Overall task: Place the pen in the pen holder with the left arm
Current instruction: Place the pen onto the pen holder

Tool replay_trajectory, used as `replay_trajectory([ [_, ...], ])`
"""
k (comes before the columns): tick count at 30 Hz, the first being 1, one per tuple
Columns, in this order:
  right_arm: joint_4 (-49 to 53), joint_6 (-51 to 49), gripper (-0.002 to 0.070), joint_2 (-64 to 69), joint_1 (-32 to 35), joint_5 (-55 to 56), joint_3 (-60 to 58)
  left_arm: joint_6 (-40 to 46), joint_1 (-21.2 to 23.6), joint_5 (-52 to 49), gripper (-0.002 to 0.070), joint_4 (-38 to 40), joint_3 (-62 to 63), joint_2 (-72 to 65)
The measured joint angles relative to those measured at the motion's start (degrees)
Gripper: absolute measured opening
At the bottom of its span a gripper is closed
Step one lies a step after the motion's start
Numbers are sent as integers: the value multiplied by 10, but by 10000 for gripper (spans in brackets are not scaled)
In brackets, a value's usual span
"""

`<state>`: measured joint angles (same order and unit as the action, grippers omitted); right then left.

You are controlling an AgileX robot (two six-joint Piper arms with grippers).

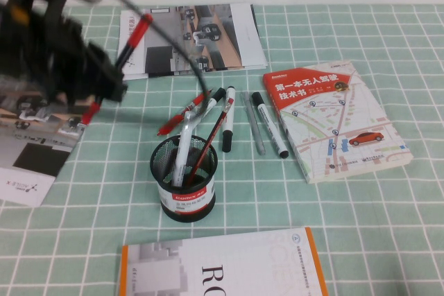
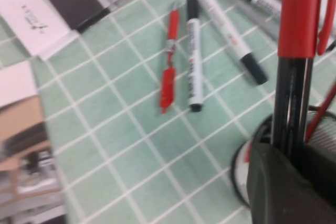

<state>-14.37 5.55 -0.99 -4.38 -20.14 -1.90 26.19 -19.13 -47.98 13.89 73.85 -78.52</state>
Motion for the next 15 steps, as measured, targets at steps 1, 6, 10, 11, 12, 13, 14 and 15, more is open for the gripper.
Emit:
replay_trajectory([
  [1, 0, 0, -20, 0, 0, 0, 0, 5, 0, 25, 56, 16, -32, 18],
  [6, 0, 0, -20, 0, 0, 0, 0, 53, 0, 137, 56, 97, -169, 113],
  [10, 0, 0, -20, 0, 0, 0, 0, 142, 0, 210, 56, 184, -257, 192],
  [11, 0, 0, -20, 0, 0, 0, 0, 171, 0, 225, 56, 214, -277, 211],
  [12, 0, 0, -20, 0, 0, 0, 0, 195, 0, 236, 56, 239, -292, 225],
  [13, 0, 0, -20, 0, 0, 0, 0, 226, 0, 245, 56, 272, -309, 242],
  [14, 0, 0, -20, 0, 0, 0, 0, 260, 0, 251, 56, 304, -326, 258],
  [15, 0, 0, -20, 0, 0, 0, 0, 294, 0, 258, 56, 337, -342, 272],
])
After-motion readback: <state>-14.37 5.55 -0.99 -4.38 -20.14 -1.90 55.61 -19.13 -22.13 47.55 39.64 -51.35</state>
